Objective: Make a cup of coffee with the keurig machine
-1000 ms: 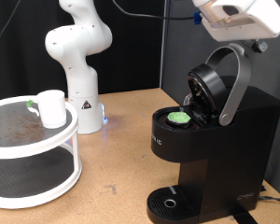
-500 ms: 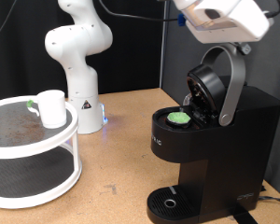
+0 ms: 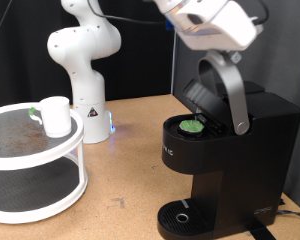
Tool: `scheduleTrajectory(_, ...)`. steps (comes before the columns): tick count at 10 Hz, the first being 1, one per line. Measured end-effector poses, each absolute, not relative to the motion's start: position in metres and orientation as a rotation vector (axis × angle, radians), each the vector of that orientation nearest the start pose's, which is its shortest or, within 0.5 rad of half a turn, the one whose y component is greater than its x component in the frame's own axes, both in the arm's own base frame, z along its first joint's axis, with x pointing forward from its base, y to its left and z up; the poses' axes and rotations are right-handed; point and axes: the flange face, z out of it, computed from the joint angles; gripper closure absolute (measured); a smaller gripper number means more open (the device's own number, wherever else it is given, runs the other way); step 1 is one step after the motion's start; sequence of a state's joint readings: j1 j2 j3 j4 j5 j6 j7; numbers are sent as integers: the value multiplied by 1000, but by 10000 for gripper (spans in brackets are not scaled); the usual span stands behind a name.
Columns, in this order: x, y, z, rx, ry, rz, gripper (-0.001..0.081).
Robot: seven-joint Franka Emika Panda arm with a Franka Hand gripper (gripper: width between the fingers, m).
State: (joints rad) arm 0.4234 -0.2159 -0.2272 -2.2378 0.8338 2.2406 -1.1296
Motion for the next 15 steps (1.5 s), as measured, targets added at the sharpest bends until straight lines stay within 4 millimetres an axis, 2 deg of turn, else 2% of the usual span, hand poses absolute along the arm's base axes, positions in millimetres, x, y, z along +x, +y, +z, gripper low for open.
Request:
scheduleTrajectory(4, 491, 70, 451, -2336, -1095, -631, 806)
scheduleTrajectory(8, 476, 45, 411, -2336, -1186, -630, 806)
scheduleTrajectory(11, 468, 38, 407, -2341, -1204, -684, 806)
scheduleTrajectory(15, 462, 34, 405, -2341, -1146, -750, 806)
